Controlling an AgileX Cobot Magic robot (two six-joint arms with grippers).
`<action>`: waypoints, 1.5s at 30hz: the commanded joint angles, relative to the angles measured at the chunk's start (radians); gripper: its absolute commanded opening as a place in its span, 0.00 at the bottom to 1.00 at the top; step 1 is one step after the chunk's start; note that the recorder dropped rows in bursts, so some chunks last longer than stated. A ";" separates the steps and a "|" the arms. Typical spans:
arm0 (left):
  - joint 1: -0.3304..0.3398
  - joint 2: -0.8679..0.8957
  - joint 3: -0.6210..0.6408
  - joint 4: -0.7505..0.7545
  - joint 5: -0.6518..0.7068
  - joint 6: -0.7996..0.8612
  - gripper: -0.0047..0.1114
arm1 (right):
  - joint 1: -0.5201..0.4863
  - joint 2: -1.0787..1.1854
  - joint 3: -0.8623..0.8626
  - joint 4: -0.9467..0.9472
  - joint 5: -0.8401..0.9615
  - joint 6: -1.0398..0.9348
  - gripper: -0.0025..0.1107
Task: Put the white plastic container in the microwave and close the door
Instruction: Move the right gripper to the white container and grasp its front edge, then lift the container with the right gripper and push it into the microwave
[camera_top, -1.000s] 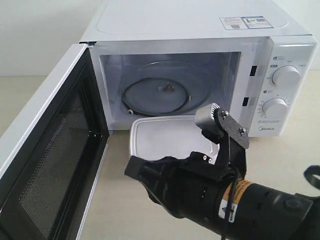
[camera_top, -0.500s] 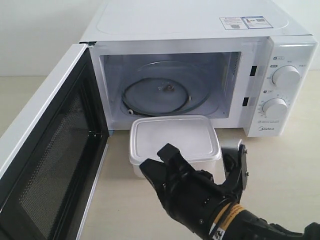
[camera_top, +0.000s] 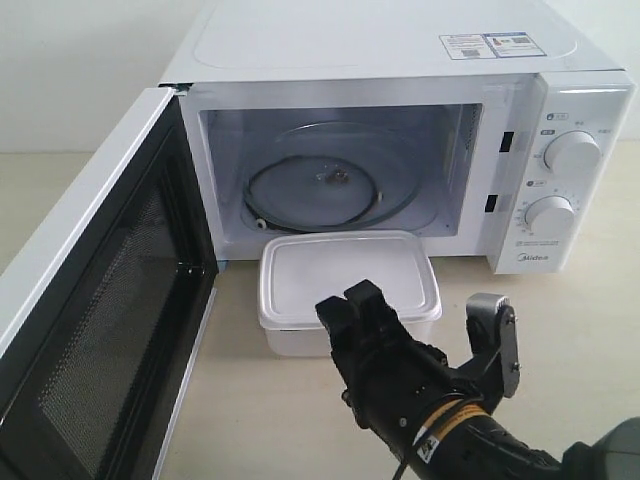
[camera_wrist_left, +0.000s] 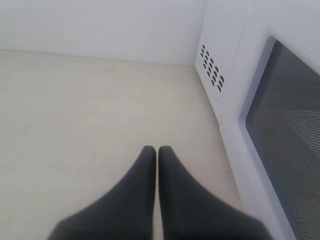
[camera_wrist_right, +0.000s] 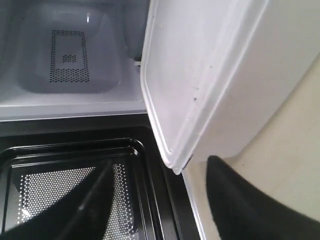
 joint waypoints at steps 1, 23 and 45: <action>0.003 -0.002 0.003 0.002 0.001 -0.008 0.07 | -0.001 0.000 -0.051 0.053 0.093 -0.061 0.63; 0.003 -0.002 0.003 0.002 0.001 -0.008 0.07 | -0.001 0.056 -0.206 0.309 0.228 -0.199 0.63; 0.003 -0.002 0.003 0.002 0.001 -0.008 0.07 | -0.029 0.072 -0.224 0.375 0.235 -0.273 0.24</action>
